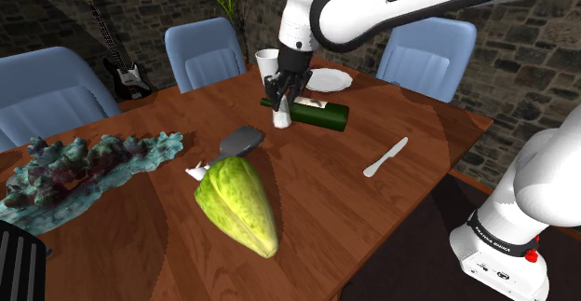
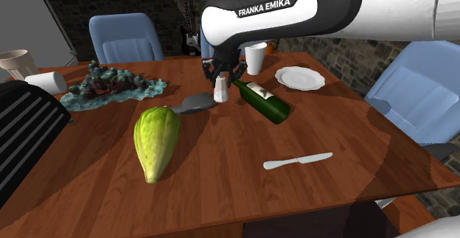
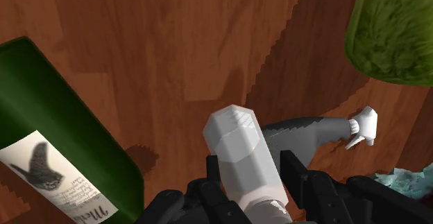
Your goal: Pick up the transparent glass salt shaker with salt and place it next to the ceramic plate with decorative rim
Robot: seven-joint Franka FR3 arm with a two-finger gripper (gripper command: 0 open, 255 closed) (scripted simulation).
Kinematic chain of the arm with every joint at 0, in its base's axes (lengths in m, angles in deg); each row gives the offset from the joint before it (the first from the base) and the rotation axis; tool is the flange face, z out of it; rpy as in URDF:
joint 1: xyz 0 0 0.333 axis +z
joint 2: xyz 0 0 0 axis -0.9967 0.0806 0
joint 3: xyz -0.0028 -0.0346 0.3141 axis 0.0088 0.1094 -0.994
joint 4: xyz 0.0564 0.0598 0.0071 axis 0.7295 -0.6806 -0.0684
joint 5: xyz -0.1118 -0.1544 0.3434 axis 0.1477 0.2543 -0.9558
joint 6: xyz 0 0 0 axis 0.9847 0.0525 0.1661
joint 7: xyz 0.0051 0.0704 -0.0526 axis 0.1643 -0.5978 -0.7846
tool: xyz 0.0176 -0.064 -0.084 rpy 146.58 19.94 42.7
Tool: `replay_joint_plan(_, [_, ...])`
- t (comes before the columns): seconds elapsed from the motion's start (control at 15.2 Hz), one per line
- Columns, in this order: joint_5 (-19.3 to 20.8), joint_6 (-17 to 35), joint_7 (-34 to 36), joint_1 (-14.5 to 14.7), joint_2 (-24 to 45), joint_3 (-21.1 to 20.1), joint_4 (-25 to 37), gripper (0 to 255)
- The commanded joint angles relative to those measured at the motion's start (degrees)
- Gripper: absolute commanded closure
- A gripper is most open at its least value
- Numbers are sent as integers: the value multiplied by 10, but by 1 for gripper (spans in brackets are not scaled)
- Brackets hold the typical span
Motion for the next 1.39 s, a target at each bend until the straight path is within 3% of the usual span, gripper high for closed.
replay_joint_plan(0.0, [-1,-16,-1,0,-3,1,13,255])
replay_joint_plan(0.86, [1,-110,1,-2,-1,2,109,255])
replay_joint_plan(1.32, [-31,-111,-108,-39,-40,65,66,255])
